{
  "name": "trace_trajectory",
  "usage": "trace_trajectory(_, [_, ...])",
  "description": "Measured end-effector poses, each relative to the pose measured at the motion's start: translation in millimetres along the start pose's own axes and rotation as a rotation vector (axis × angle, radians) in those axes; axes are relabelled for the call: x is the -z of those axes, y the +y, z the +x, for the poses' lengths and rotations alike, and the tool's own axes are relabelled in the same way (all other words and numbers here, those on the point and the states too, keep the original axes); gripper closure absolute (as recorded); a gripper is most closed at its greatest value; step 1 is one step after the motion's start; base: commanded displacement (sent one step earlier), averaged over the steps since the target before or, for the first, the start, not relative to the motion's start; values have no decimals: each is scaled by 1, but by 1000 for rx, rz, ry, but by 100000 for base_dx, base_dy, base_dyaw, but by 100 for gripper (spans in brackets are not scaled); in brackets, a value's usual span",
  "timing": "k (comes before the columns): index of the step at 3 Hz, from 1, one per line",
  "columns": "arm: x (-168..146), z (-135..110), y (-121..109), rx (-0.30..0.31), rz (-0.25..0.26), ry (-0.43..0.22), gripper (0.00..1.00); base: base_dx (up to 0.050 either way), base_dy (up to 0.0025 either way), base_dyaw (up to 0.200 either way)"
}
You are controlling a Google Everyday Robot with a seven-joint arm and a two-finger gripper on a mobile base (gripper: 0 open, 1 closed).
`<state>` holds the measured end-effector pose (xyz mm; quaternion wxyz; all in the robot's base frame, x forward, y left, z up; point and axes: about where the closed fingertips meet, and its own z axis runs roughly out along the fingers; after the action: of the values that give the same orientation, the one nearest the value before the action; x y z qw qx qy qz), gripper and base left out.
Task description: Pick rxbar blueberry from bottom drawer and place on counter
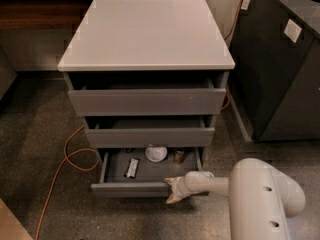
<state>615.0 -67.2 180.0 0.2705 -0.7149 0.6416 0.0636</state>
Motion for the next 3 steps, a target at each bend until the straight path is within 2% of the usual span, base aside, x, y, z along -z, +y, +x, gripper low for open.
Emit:
trace_trajectory(1, [0, -3, 6, 0, -2, -10, 0, 0, 0, 0])
trace_trajectory(2, [0, -3, 6, 0, -2, -10, 0, 0, 0, 0])
trace_trajectory(3, [-6, -9, 5, -5, -32, -10, 2, 0, 0, 0])
